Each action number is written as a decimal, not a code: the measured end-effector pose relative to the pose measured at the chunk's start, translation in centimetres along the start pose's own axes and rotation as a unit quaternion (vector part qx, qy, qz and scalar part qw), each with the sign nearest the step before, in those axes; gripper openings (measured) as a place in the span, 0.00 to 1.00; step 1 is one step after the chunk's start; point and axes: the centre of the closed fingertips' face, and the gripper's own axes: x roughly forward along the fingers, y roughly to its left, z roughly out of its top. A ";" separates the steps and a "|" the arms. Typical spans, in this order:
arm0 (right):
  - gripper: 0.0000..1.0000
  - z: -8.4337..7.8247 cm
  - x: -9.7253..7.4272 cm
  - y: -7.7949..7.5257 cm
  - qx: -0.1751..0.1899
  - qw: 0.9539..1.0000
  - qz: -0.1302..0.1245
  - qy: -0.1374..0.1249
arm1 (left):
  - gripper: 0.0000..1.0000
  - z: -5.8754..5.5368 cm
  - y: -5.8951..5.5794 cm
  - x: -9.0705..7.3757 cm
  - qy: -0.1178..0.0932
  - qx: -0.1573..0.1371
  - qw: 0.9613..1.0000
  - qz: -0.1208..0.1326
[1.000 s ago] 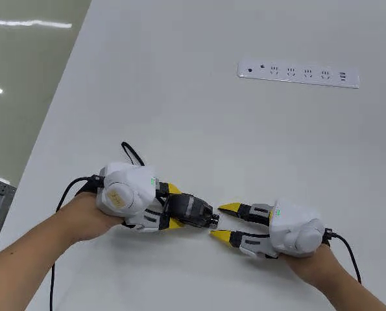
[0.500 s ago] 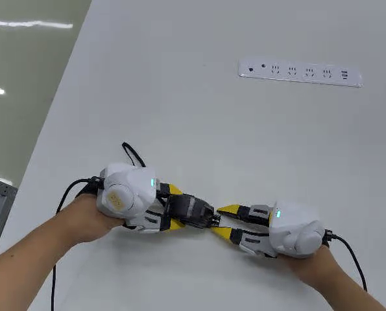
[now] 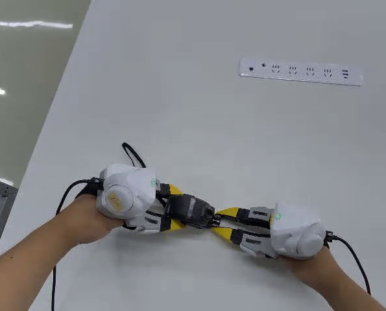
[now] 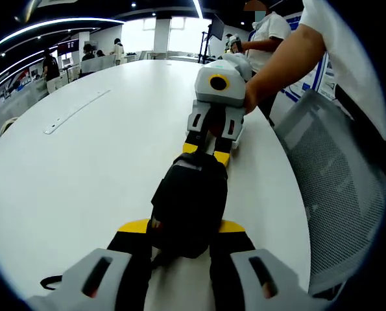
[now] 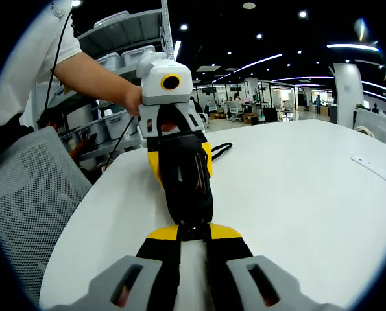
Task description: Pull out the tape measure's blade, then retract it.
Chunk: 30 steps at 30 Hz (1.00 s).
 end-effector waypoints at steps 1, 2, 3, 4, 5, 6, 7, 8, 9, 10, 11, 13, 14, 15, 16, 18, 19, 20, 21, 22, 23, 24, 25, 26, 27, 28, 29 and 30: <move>0.14 0.0 0.0 0.0 0.000 1.000 0.000 -0.001 | 0.31 0.0 0.0 0.0 0.000 0.001 1.000 0.000; 0.14 0.0 0.0 0.0 -0.001 1.000 0.000 -0.001 | 0.30 0.0 0.0 0.0 0.000 0.001 1.000 0.000; 0.14 0.0 0.0 0.0 0.000 1.000 0.000 -0.002 | 0.30 0.0 0.0 0.0 0.000 0.001 1.000 0.000; 0.14 0.0 0.0 0.0 0.002 1.000 0.000 -0.004 | 0.30 0.0 0.0 0.0 0.000 0.001 1.000 0.000; 0.13 0.0 0.0 0.0 0.002 1.000 0.001 -0.005 | 0.30 0.0 0.0 0.0 0.001 0.002 1.000 0.000; 0.13 0.0 0.0 0.0 0.002 1.000 0.001 -0.006 | 0.30 0.0 0.0 0.0 0.001 0.002 1.000 0.000; 0.13 0.0 0.0 0.0 0.003 1.000 0.001 -0.006 | 0.30 0.0 0.0 0.0 0.001 0.002 1.000 0.000; 0.13 0.0 0.0 0.0 0.004 1.000 0.002 -0.007 | 0.30 0.0 0.0 0.0 0.001 0.003 1.000 0.001; 0.13 0.0 0.0 0.0 0.005 1.000 0.003 -0.007 | 0.30 0.0 0.0 0.0 0.001 0.003 1.000 0.002; 0.13 0.0 0.0 0.0 0.003 1.000 0.003 -0.007 | 0.30 0.0 0.0 0.0 0.001 0.002 1.000 0.002; 0.13 0.0 0.0 0.0 0.003 1.000 0.004 -0.007 | 0.30 -0.1 0.0 0.0 0.002 0.002 1.000 0.002; 0.12 0.0 0.0 0.0 -0.001 1.000 0.004 -0.007 | 0.30 -0.1 0.0 0.0 0.002 0.002 1.000 0.002; 0.12 0.0 0.0 0.0 0.000 1.000 0.004 -0.007 | 0.30 -0.1 0.0 0.0 0.002 0.002 1.000 0.002; 0.12 0.0 0.0 0.0 0.001 1.000 0.004 -0.007 | 0.30 -0.1 0.1 0.0 0.002 0.003 1.000 0.002; 0.12 0.0 0.0 0.0 0.003 1.000 0.004 -0.007 | 0.30 -0.1 0.0 0.0 0.003 0.002 1.000 0.003; 0.12 0.0 -0.1 0.0 0.003 1.000 0.004 -0.007 | 0.30 -0.1 0.0 0.0 0.003 0.002 1.000 0.003; 0.12 0.0 -0.1 0.0 0.004 1.000 0.004 -0.007 | 0.30 -0.1 0.0 0.0 0.003 0.001 1.000 0.003; 0.12 0.0 -0.1 0.0 0.003 1.000 0.004 -0.007 | 0.30 -0.1 0.0 0.0 0.003 0.002 1.000 0.003; 0.12 0.0 -0.1 0.0 0.001 1.000 0.005 -0.007 | 0.30 -0.1 0.0 0.0 0.003 0.002 1.000 0.003; 0.12 0.0 -0.1 0.0 0.001 1.000 0.004 -0.007 | 0.30 -0.1 0.0 0.0 0.003 0.002 1.000 0.004; 0.12 0.0 -0.1 0.0 0.000 1.000 0.005 -0.007 | 0.30 -0.1 0.0 0.0 0.002 0.001 1.000 0.003; 0.11 0.0 -0.1 0.0 -0.002 1.000 0.004 -0.007 | 0.30 -0.1 0.0 0.0 0.002 0.001 1.000 0.003; 0.11 0.0 -0.1 0.0 0.000 1.000 0.004 -0.007 | 0.30 -0.1 0.0 -0.1 0.002 0.001 1.000 0.003; 0.11 -0.1 -0.2 0.0 0.001 1.000 0.004 -0.007 | 0.30 -0.1 0.0 -0.1 0.001 0.001 1.000 0.003; 0.11 -0.1 -0.2 0.0 0.002 1.000 0.004 -0.008 | 0.30 -0.1 0.1 -0.1 0.002 0.001 1.000 0.003; 0.11 0.0 -0.2 0.0 0.002 1.000 0.004 -0.008 | 0.30 -0.2 0.1 -0.1 0.001 0.000 1.000 0.003; 0.11 -0.1 -0.2 0.0 0.003 1.000 0.004 -0.008 | 0.30 -0.2 0.1 -0.1 0.001 0.001 1.000 0.003; 0.11 0.0 -0.2 0.0 0.000 1.000 0.004 -0.008 | 0.30 -0.2 0.1 -0.1 0.001 0.000 1.000 0.003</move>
